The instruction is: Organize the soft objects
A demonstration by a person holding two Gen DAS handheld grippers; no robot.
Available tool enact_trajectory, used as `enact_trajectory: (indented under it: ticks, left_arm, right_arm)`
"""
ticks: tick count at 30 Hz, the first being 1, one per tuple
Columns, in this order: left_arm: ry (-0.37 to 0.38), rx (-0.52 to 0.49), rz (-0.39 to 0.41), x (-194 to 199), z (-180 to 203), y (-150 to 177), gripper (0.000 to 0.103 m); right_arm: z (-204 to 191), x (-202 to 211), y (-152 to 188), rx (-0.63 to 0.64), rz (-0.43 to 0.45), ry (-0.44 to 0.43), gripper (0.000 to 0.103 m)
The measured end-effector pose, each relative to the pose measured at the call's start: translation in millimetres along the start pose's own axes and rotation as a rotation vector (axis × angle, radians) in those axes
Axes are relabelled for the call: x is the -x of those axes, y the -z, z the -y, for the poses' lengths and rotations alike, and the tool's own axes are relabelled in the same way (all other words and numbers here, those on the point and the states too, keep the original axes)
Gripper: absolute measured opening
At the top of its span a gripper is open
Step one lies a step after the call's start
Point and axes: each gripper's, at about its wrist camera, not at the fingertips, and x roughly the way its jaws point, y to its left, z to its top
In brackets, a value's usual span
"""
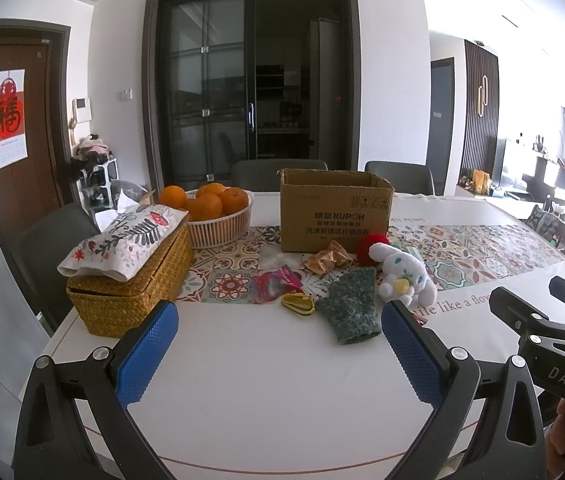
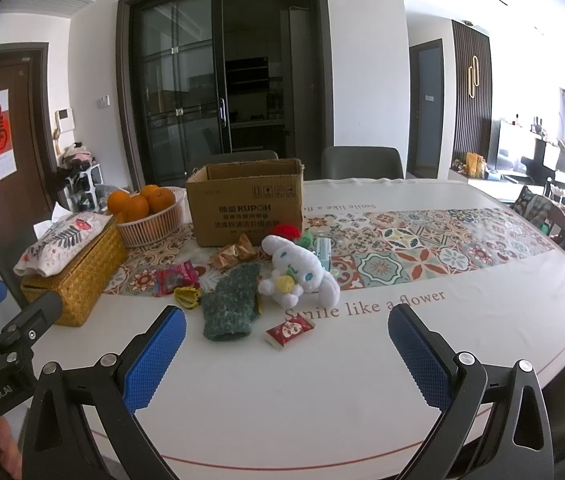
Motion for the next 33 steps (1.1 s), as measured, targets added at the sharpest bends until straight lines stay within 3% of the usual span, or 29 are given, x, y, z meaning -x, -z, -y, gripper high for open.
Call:
enact_trajectory:
  ticks: [33]
  left_arm:
    - [0.007,0.004,-0.006,-0.9,1.1,0.5,0.103]
  right_arm:
    - [1.7,0.3,0.7,-0.003,-0.006,-0.004,0.103]
